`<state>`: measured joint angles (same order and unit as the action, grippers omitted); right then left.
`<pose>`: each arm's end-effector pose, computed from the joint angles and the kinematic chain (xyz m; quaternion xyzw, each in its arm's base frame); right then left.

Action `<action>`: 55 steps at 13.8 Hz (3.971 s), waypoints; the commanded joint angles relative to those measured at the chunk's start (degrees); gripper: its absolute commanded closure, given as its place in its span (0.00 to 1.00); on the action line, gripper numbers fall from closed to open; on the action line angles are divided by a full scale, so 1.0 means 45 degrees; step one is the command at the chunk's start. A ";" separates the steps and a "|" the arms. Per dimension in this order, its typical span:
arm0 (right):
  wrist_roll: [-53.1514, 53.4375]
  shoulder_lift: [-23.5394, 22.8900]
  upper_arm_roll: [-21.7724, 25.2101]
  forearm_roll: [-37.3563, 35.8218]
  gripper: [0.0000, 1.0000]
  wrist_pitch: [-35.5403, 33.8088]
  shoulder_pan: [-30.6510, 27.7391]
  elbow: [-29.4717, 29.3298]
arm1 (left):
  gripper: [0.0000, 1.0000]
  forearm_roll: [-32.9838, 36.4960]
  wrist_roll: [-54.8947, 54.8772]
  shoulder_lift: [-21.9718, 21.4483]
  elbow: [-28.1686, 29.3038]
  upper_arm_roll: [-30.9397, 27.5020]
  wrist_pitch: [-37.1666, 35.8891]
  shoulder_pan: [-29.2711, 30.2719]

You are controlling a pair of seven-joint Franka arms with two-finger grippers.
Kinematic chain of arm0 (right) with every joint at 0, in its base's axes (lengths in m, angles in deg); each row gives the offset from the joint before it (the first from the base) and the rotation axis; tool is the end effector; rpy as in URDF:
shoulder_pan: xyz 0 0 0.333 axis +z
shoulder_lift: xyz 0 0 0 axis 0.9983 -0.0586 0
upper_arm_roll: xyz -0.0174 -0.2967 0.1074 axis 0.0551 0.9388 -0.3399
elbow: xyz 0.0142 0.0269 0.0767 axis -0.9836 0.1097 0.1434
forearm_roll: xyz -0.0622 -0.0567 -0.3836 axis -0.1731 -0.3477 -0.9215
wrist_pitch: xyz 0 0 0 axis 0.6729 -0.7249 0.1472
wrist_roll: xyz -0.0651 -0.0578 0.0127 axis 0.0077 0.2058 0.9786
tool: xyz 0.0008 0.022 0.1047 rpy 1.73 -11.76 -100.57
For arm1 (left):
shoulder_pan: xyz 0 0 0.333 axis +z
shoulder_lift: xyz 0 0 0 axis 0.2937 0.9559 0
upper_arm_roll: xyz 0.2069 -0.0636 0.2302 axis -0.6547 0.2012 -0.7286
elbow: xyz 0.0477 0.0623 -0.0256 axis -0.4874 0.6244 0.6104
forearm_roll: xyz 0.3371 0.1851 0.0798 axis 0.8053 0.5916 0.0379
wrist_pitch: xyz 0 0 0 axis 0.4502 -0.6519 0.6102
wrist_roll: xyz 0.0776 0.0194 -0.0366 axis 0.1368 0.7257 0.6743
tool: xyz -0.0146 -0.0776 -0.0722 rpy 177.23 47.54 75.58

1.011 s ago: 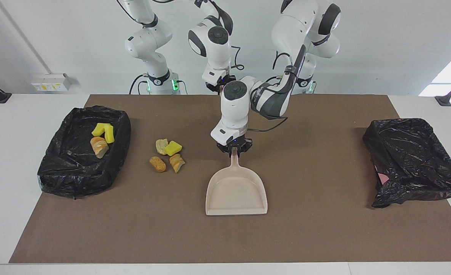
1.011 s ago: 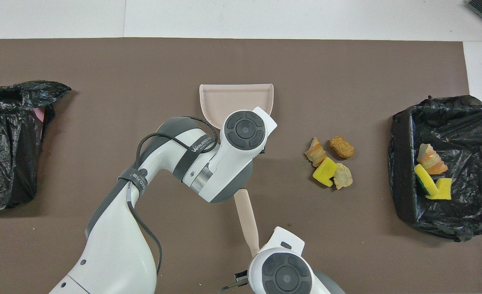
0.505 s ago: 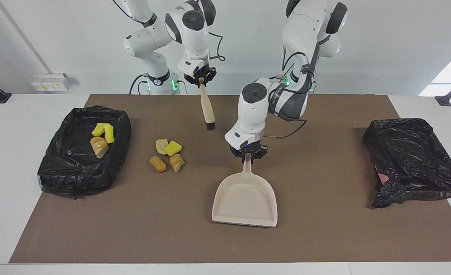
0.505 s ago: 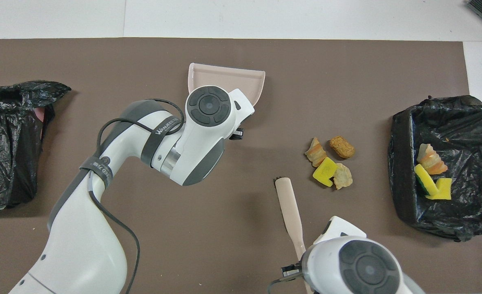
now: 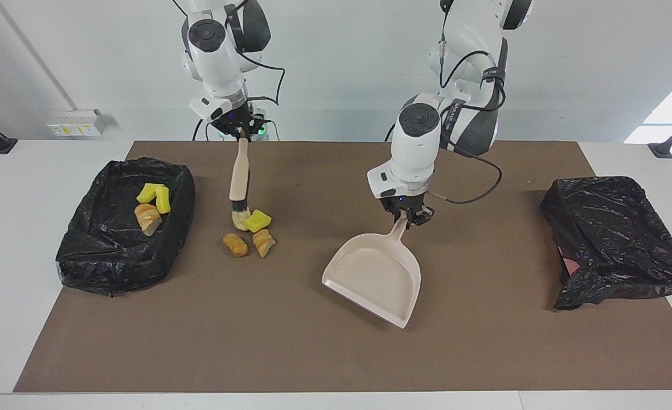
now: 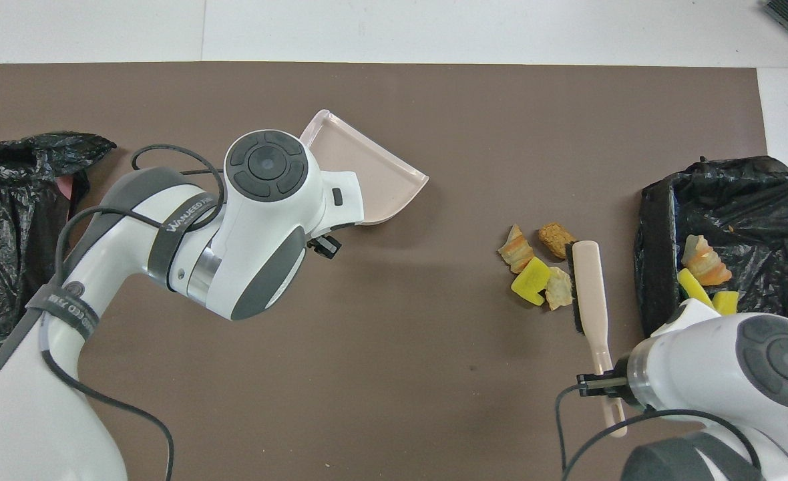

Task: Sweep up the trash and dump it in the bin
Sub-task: 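Move the dustpan toward the other pile while the right gripper brings the brush, then sweep the remaining pieces into the dustpan with the right gripper's brush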

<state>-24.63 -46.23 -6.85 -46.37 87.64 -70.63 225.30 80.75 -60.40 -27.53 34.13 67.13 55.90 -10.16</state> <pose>0.3862 0.0923 0.4601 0.9941 0.0200 -0.0996 0.0380 0.5455 -0.3208 0.4240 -0.9373 0.3461 0.0137 0.0379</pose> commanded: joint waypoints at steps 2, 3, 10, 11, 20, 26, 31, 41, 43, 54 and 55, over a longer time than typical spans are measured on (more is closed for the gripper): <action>-0.0640 -0.2280 -0.0154 -0.2418 1.00 0.1533 -0.0782 -0.0025 | 1.00 0.0192 -0.2434 -0.1943 0.2567 0.0043 0.0730 0.0019; -0.1182 -0.2322 -0.0115 -0.2773 1.00 0.1653 -0.1170 -0.0025 | 1.00 0.0192 -0.3079 -0.2159 0.2997 0.0043 0.0964 0.0019; -0.2047 -0.3240 -0.0154 -0.2602 1.00 0.2572 -0.1314 0.0385 | 1.00 0.0192 -0.7398 -0.2514 0.3997 0.0102 0.1474 -0.0216; -0.2067 -0.3318 -0.0173 -0.2446 1.00 0.2572 -0.1253 0.0462 | 1.00 0.0173 -0.7382 -0.2416 0.4075 0.0102 0.1474 -0.0544; -0.2339 -0.3729 -0.0173 0.1767 1.00 0.3138 0.0775 0.0522 | 1.00 0.0153 -0.6699 -0.2122 0.4484 0.0102 0.1785 -0.1328; -0.3179 -0.3963 -0.0232 0.7309 1.00 0.3745 0.1911 0.0015 | 1.00 0.0133 -0.6601 -0.2122 0.5129 0.0102 0.2800 -0.1641; -0.3007 -0.3652 -0.0037 0.8067 1.00 0.0841 0.1212 -0.1935 | 1.00 0.0133 -0.6601 -0.2063 0.5774 0.0102 0.4052 -0.1642; -0.2731 -0.7301 -0.0427 -0.0278 1.00 0.1672 0.1306 -0.4674 | 1.00 0.0055 -0.6971 -0.2121 0.5579 0.0082 0.3876 -0.0922; -0.2770 -0.7556 -0.0466 0.0693 1.00 0.1888 0.1637 -0.4518 | 1.00 -0.0138 -0.7845 -0.2200 0.5560 0.0102 0.3915 -0.0414; -0.1388 -0.4926 -0.0876 0.4904 1.00 -0.0118 0.1699 -0.4480 | 1.00 -0.3650 -1.1809 -0.2083 0.5541 0.0063 0.4325 0.0916; -0.0107 -0.4302 -0.0915 0.4435 1.00 -0.0471 0.1504 -0.4420 | 1.00 -0.3946 -1.2396 -0.2063 0.5366 0.0063 0.4267 0.1265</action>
<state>-30.80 -71.35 -10.72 -23.85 88.28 -61.83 203.77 66.08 -111.11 -36.38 58.19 67.15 73.83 -6.97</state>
